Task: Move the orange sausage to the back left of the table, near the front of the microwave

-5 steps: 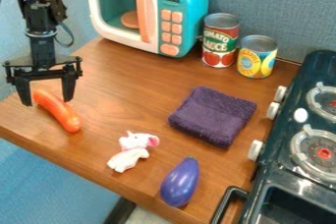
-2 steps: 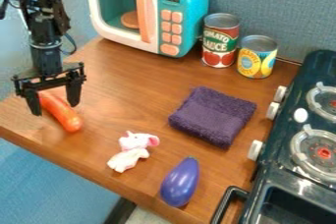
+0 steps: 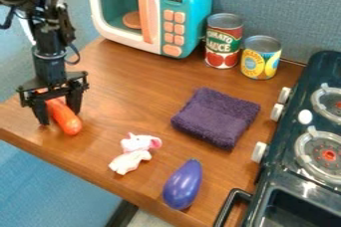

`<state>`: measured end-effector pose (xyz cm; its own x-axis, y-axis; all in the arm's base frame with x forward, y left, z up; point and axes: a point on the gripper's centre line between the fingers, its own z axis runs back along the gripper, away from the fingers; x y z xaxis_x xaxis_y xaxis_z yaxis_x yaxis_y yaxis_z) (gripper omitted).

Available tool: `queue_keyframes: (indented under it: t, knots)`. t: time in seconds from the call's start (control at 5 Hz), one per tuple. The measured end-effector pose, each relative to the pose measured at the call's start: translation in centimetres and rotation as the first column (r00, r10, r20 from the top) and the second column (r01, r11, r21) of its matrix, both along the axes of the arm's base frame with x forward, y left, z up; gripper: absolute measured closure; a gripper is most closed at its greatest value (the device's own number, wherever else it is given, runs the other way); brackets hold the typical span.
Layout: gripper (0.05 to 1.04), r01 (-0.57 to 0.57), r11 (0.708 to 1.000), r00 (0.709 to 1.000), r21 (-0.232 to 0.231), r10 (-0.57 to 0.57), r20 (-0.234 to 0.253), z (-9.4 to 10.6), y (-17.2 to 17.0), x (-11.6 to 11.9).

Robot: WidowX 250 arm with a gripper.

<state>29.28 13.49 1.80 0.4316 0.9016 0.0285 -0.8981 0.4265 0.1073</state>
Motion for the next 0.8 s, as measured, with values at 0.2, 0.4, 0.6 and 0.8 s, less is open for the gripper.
queue_keyframes:
  t: [0.2,0.4,0.6,0.8]
  knots:
    - [0.518,0.060,0.998,0.998,-0.013,-0.060,-0.037,0.1,-0.4,-0.3]
    - [0.519,0.296,0.943,0.951,-0.149,-0.305,-0.040,1.7,-1.0,1.4]
    - [0.519,0.496,0.837,0.854,-0.230,-0.519,-0.049,3.2,-0.5,3.5]
    - [0.519,0.672,0.692,0.712,-0.265,-0.701,-0.026,5.2,0.4,5.0]
